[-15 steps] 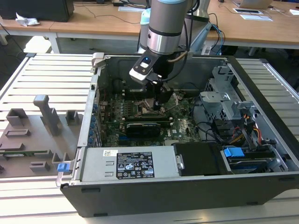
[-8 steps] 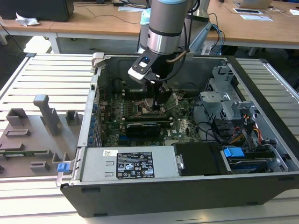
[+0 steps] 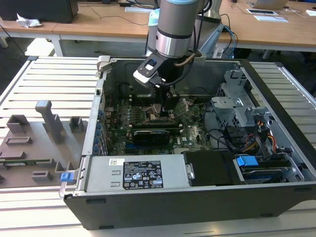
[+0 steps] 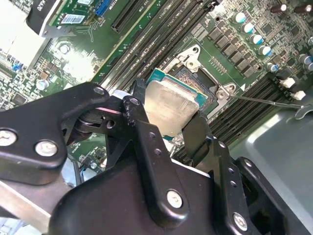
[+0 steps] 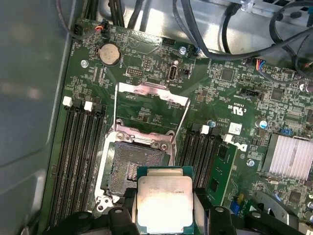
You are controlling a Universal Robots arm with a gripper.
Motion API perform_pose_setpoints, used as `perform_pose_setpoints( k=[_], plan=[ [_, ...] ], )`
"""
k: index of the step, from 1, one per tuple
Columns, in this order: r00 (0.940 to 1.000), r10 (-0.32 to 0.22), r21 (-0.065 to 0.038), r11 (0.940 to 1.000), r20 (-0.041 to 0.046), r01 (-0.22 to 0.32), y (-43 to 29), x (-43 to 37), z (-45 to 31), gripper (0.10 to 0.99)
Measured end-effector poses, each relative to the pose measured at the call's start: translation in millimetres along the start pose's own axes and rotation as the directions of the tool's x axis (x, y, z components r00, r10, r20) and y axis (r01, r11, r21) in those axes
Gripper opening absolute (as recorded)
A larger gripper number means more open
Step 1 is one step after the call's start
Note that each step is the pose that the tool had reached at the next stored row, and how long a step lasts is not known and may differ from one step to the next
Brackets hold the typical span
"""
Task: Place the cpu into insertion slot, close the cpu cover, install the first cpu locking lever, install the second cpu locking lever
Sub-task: 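Place the cpu into insertion slot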
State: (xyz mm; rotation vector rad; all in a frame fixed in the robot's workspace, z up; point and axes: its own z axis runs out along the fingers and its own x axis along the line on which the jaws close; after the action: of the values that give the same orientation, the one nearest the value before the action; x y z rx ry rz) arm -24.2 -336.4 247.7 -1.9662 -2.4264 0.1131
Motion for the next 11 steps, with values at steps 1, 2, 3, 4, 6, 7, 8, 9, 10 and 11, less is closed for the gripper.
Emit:
perform_pose_setpoints(
  k=[1, 2, 3, 4, 6, 7, 8, 9, 10, 11],
  plan=[
    [1.0, 0.006, 0.0, 1.0, -0.0003, -0.006, 0.0, 0.0, 0.0, 0.541],
    [0.9998, 0.019, 0.001, 0.9998, -0.001, -0.019, 0.0, 0.0, 0.0, 0.541],
    [0.9996, 0.027, 0.001, 0.9996, -0.0014, -0.027, 0.0, 0.0, 0.0, 0.541],
    [0.9995, 0.033, 0.001, 0.9995, -0.0016, -0.033, 0.0, 0.0, 0.1, 0.541],
    [0.999, 0.044, 0.002, 0.999, -0.0021, -0.044, 0.0, 0.0, 0.1, 0.541],
    [0.9987, 0.05, 0.002, 0.9987, -0.0024, -0.05, 0.0, 0.0, 0.1, 0.541],
    [0.9984, 0.057, 0.002, 0.9984, -0.0026, -0.057, 0.0, 0.0, 0.1, 0.541],
    [0.9981, 0.062, 0.002, 0.9981, -0.0028, -0.062, 0.0, 0.0, 0.1, 0.541],
    [0.9975, 0.071, 0.003, 0.9975, -0.0032, -0.071, 0.0, 0.0, 0.1, 0.541],
    [0.9971, 0.076, 0.003, 0.9971, -0.0034, -0.076, 0.0, 0.0, 0.2, 0.541]
  ],
)
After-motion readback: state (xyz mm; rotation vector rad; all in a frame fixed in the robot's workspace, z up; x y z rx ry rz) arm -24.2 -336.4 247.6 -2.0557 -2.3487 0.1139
